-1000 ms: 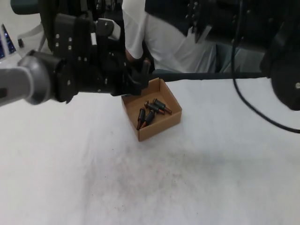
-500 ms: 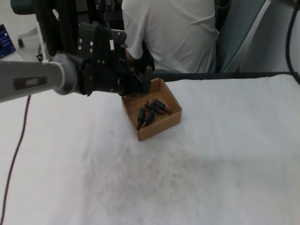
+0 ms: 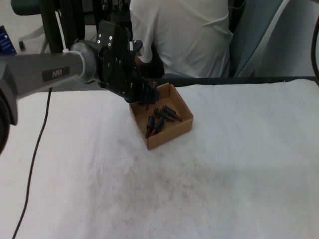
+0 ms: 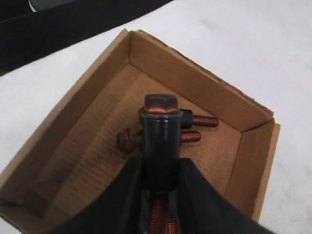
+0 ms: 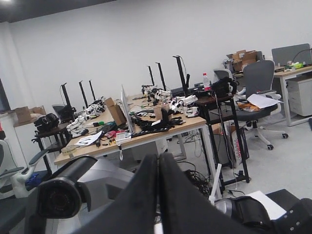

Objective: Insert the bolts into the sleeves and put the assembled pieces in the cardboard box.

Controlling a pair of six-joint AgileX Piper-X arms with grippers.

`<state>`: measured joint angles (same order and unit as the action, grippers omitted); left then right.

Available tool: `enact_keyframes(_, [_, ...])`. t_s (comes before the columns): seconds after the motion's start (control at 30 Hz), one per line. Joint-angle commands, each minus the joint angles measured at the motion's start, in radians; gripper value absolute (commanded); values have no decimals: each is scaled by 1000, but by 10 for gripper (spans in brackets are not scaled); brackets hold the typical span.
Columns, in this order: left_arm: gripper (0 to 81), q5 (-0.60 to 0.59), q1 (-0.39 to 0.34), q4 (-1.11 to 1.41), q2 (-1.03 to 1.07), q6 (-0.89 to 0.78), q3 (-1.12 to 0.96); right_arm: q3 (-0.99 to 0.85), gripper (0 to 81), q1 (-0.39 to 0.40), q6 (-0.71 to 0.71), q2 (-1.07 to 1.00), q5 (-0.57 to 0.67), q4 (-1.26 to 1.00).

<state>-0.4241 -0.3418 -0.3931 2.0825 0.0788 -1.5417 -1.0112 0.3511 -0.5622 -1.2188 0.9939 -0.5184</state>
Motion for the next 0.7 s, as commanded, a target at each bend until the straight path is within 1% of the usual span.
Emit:
enact_keyframes(0.0, [3, 3, 1, -13, -11, 34, -22, -4, 8, -3, 9, 9, 8, 5])
enact_keyframes(0.1, [3, -5, 1, -32, -11, 34, -22, -4, 8, -3, 9, 9, 8, 9])
enact_keyframes(0.17, [5, -44, 1, -51, -11, 60, -22, -4, 8, -3, 15, 9, 8, 9])
enact_keyframes(0.23, [30, -74, -2, -68, -11, 79, -22, -4, 8, -3, 17, 9, 8, 9])
enact_keyframes(0.3, [97, -74, -2, -82, -11, 78, -22, -4, 8, -3, 17, 9, 8, 9])
enact_keyframes(0.4, [260, -74, -2, -90, -11, 78, -22, -4, 8, -3, 17, 9, 8, 9])
enact_keyframes(0.47, [386, -65, -2, -90, -11, 75, -22, -4, 8, -3, 17, 9, 8, 9])
enact_keyframes(0.5, [424, -55, -2, -90, -11, 70, -22, -4, 8, -3, 17, 9, 8, 9])
enact_keyframes(0.53, [455, -53, -2, -90, -11, 70, -22, -4, 8, -3, 17, 9, 10, 9])
enact_keyframes(0.57, [463, -43, -2, -90, -11, 70, -22, -4, 8, -3, 17, 9, 11, 9])
enact_keyframes(0.67, [463, -33, -2, -91, -11, 70, -22, -4, 8, -3, 17, 9, 16, 9])
